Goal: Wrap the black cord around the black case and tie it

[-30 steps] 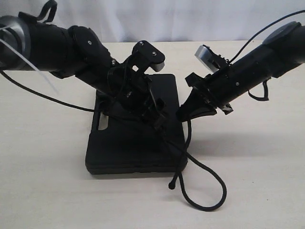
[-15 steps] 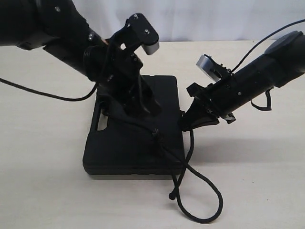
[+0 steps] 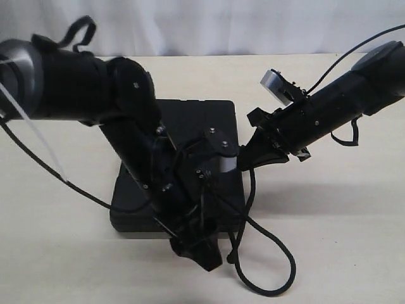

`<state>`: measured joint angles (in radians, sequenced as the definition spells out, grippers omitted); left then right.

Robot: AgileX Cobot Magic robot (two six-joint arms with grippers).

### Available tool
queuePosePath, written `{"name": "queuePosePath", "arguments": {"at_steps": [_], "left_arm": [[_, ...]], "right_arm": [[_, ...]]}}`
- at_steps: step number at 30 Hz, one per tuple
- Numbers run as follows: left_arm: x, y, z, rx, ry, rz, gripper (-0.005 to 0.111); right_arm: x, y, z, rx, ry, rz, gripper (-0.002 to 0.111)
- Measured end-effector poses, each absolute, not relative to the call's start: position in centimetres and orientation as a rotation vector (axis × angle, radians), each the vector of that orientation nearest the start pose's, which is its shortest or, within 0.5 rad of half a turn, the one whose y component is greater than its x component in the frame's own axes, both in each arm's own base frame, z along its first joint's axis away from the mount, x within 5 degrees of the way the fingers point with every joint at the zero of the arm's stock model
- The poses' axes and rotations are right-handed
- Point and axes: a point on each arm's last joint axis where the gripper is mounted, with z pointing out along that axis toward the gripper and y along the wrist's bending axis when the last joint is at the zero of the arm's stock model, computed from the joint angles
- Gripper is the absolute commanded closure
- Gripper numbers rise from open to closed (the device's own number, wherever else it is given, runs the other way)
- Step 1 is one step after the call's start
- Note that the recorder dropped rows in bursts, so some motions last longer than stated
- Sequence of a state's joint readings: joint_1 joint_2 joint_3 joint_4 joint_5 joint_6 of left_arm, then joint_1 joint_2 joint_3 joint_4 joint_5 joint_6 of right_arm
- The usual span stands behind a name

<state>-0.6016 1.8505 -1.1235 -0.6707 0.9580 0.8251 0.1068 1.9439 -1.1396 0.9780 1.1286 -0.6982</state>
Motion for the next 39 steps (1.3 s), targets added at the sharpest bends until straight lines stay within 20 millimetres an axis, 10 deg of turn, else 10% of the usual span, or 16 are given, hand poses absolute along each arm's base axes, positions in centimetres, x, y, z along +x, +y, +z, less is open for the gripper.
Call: {"name": "queuePosePath", "arguments": {"at_steps": [16, 39], "left_arm": [[26.2, -25.0, 12.3, 0.935, 2.875, -0.998, 0.041], [26.7, -26.1, 12.7, 0.811, 2.794, -1.168, 0.041]], "right_arm": [[33.2, 10.4, 16.3, -0.335, 2.845, 1.293, 0.104], [33.3, 10.4, 16.3, -0.334, 2.842, 1.284, 0.104]]}}
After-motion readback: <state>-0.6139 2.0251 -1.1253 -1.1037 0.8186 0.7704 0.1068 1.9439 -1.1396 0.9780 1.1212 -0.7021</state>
